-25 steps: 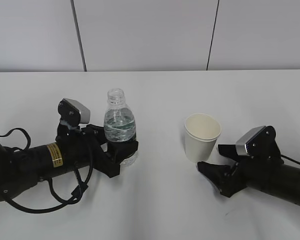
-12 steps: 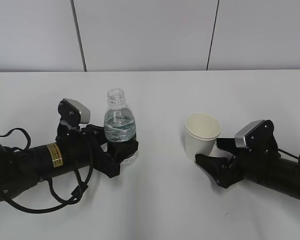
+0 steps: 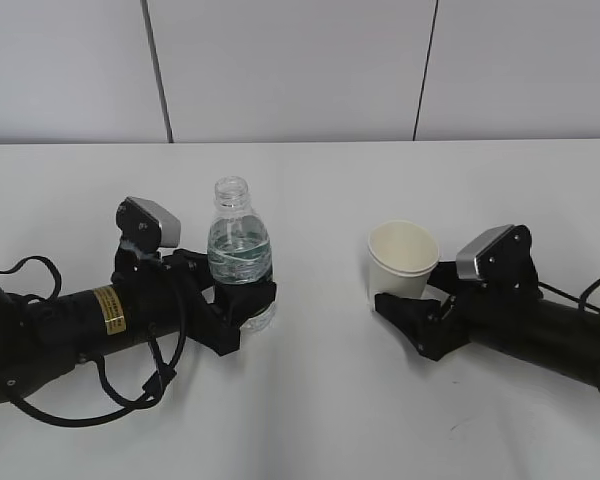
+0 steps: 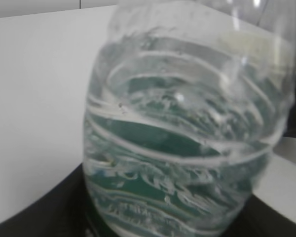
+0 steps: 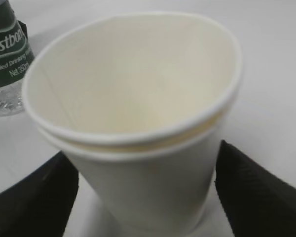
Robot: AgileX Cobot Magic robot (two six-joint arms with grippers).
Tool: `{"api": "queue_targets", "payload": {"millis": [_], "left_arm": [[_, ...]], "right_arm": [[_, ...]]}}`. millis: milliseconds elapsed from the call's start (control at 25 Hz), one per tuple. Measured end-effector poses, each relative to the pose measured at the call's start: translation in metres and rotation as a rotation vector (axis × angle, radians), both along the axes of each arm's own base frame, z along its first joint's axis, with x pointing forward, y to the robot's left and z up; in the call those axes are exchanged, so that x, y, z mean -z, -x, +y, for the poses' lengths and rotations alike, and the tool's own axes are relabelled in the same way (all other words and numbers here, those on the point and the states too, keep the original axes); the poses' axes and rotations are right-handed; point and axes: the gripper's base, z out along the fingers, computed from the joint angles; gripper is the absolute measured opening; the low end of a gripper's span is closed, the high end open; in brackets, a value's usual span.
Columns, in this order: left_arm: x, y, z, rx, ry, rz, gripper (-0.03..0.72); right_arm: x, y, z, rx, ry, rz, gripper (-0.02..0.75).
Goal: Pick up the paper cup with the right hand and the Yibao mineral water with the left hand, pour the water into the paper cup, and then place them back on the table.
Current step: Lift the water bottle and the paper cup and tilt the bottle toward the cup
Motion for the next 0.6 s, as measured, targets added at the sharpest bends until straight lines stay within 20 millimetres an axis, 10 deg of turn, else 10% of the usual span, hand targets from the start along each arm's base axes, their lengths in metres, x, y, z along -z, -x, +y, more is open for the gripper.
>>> {"api": "queue_targets", "payload": {"millis": [600], "left_arm": [[0.0,0.0,0.0,0.0,0.0,0.0,0.424]], "right_arm": [[0.009,-0.015,0.012,-0.01,-0.005,-0.018,0.627]]}}
